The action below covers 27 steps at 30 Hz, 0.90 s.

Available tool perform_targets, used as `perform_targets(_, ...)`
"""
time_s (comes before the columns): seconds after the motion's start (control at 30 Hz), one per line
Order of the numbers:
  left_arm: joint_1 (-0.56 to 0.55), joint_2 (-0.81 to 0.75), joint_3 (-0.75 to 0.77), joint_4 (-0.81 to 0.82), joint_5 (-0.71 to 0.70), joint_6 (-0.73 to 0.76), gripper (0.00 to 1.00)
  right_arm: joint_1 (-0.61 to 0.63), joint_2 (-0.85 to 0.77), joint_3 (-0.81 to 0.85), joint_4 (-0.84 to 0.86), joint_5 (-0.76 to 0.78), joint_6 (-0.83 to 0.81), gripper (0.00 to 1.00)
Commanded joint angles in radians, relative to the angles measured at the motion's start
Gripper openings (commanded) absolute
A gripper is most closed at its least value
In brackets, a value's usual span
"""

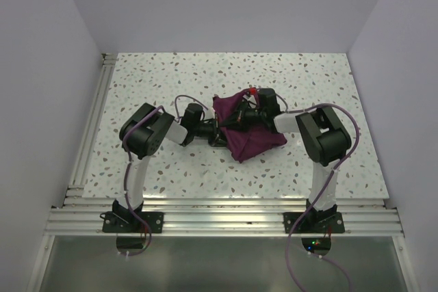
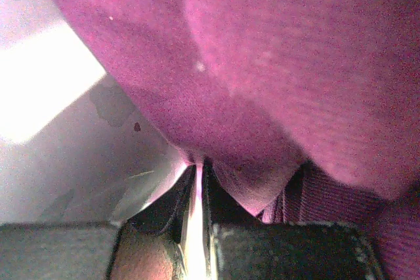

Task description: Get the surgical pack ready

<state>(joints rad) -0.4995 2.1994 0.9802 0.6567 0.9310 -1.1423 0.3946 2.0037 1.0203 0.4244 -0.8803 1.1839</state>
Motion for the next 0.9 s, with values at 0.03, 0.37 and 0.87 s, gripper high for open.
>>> perform_targets(0.03,-0.028,0.005,0.041,0.037,-0.058,-0.028,0.11,0.115,-0.003,0.006,0.031,-0.069,0.046,0.0)
perform_targets(0.37,-0.028,-0.016,0.034,0.032,-0.069,-0.027,0.11,0.13,-0.049,0.052,-0.132,-0.022,-0.064,0.04)
perform_targets(0.87,-0.007,-0.245,-0.1,-0.27,-0.264,0.182,0.34,0.121,-0.148,0.311,-0.697,0.225,-0.466,0.32)
